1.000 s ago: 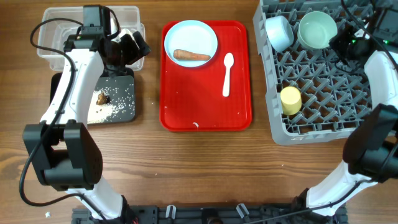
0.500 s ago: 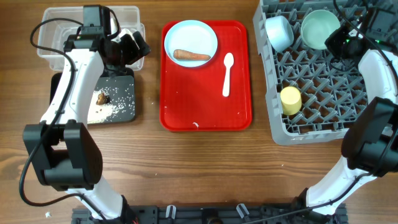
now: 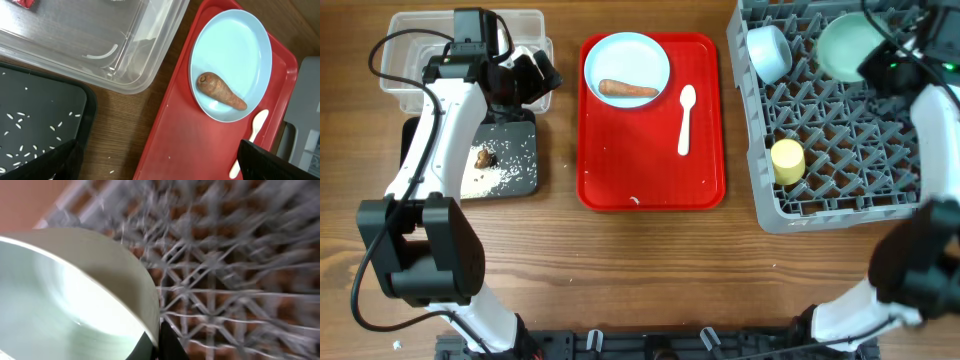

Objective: Sort waste into correct bins and load items into the dishwasher rack
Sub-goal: 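Lower the green bowl into the rack's back corner and release, then move the right gripper back left toward the light-blue plate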

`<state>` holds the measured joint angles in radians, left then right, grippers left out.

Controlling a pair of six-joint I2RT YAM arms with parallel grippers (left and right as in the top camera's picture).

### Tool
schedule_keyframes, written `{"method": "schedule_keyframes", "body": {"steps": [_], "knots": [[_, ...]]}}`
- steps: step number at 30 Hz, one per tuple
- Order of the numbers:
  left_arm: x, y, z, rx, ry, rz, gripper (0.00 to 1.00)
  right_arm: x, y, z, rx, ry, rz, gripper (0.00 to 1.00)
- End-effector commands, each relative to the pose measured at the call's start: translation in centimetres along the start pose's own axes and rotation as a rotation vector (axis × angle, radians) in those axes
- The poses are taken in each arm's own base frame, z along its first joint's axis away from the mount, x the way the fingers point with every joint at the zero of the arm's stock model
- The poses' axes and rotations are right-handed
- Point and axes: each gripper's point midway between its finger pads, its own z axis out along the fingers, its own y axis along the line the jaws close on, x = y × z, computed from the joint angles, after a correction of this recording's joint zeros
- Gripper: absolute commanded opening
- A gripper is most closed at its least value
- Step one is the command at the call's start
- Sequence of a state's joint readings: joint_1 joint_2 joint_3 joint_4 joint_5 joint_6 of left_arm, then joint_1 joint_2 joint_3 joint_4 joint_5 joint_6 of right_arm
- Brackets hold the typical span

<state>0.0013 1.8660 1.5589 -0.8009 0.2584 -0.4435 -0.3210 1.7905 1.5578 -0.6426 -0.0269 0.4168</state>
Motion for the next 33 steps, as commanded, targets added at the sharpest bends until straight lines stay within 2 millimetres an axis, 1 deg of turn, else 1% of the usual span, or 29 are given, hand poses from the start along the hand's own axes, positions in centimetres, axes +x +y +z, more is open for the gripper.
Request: {"method": "schedule_keyframes", "body": {"steps": [1, 3, 6, 8, 10, 11, 12, 14, 17, 18, 19, 20, 25, 28, 33], "knots": [[-0.6, -0.3, -1.0, 0.008, -0.030, 0.006, 1.00, -4.6, -0.6, -8.9, 0.194, -0.263, -0.077, 0.04], [-0.6, -0.3, -1.0, 0.008, -0.030, 0.006, 1.00, -4.0, -0.5, -11.2, 0.319, -0.309, -0.146, 0.04], [-0.6, -0.3, -1.0, 0.008, -0.030, 0.006, 1.00, -2.6, 0.6, -13.4, 0.523, -0.368, -0.276, 0.04], [-0.6, -0.3, -1.0, 0.008, -0.030, 0.006, 1.00, -1.5, 1.4, -14.8, 0.704, -0.422, -0.384, 0.04], [-0.6, -0.3, -1.0, 0.008, -0.030, 0.006, 1.00, -0.8, 2.4, -15.6, 0.828, -0.467, -0.469, 0.04], [-0.6, -0.3, -1.0, 0.008, -0.030, 0.006, 1.00, -0.5, 2.9, -15.5, 0.853, -0.475, -0.496, 0.04], [-0.6, -0.3, -1.0, 0.008, -0.030, 0.006, 1.00, 0.7, 3.9, -13.4, 0.925, -0.403, -0.676, 0.04], [-0.6, -0.3, -1.0, 0.008, -0.030, 0.006, 1.00, 1.4, 3.9, -11.6, 0.976, -0.328, -0.799, 0.04], [-0.6, -0.3, -1.0, 0.008, -0.030, 0.006, 1.00, 2.2, 3.7, -9.6, 1.067, -0.276, -0.902, 0.04], [-0.6, -0.3, -1.0, 0.008, -0.030, 0.006, 1.00, 2.7, 3.8, -8.7, 1.077, -0.259, -0.931, 0.04], [-0.6, -0.3, -1.0, 0.008, -0.030, 0.006, 1.00, 3.1, 4.0, -8.3, 1.076, -0.253, -0.944, 0.04], [-0.6, -0.3, -1.0, 0.008, -0.030, 0.006, 1.00, 3.7, 4.6, -7.6, 1.071, -0.245, -0.971, 0.04], [-0.6, -0.3, -1.0, 0.008, -0.030, 0.006, 1.00, 6.2, 6.7, -5.7, 1.016, -0.226, -1.045, 0.04], [-0.6, -0.3, -1.0, 0.008, -0.030, 0.006, 1.00, 7.2, 6.7, -4.6, 0.992, -0.189, -1.065, 0.04], [-0.6, -0.3, -1.0, 0.008, -0.030, 0.006, 1.00, 7.5, 6.6, -4.1, 1.002, -0.174, -1.084, 0.04]]}}
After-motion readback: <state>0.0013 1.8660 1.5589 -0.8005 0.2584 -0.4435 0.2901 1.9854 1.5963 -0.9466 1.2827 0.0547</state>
